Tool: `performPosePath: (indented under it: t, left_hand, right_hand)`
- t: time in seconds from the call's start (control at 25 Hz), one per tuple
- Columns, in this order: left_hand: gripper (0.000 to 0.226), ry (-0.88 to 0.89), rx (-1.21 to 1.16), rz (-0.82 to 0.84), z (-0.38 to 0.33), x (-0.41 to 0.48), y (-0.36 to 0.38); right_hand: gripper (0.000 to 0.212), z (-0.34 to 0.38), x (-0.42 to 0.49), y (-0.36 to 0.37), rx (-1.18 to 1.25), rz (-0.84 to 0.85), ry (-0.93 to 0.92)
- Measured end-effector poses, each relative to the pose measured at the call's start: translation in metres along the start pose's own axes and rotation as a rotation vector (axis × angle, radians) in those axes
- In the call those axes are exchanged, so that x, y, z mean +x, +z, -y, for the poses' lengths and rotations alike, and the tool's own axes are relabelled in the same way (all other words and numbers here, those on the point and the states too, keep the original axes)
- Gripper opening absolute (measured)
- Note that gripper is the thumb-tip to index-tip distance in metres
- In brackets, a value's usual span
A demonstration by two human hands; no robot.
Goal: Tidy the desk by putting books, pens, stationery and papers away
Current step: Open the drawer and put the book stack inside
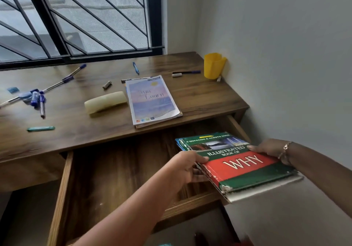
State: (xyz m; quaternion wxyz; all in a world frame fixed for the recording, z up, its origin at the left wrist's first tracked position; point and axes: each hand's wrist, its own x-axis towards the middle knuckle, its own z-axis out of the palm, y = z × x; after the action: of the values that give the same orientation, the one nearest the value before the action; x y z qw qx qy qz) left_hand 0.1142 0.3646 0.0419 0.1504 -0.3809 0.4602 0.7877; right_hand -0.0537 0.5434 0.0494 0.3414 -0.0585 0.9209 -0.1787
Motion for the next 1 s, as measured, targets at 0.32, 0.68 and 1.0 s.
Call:
performPosePath:
  t: [0.32, 0.68, 1.0]
  left_hand:
    - [0.015, -0.019, 0.074, -0.139, -0.017, 0.070, -0.020]
    - [0.017, -0.021, 0.134, -0.265, -0.006, 0.126, -0.019]
    - [0.020, 0.015, 0.346, -0.436, 0.011, 0.145, -0.020]
  right_hand:
    - [0.052, 0.033, 0.070, 0.025, 0.000, -0.050, -0.058]
    - [0.040, 0.036, 0.104, 0.069, -0.195, -0.200, -0.040]
    - [0.052, 0.019, 0.108, 0.098, -0.211, -0.205, 0.030]
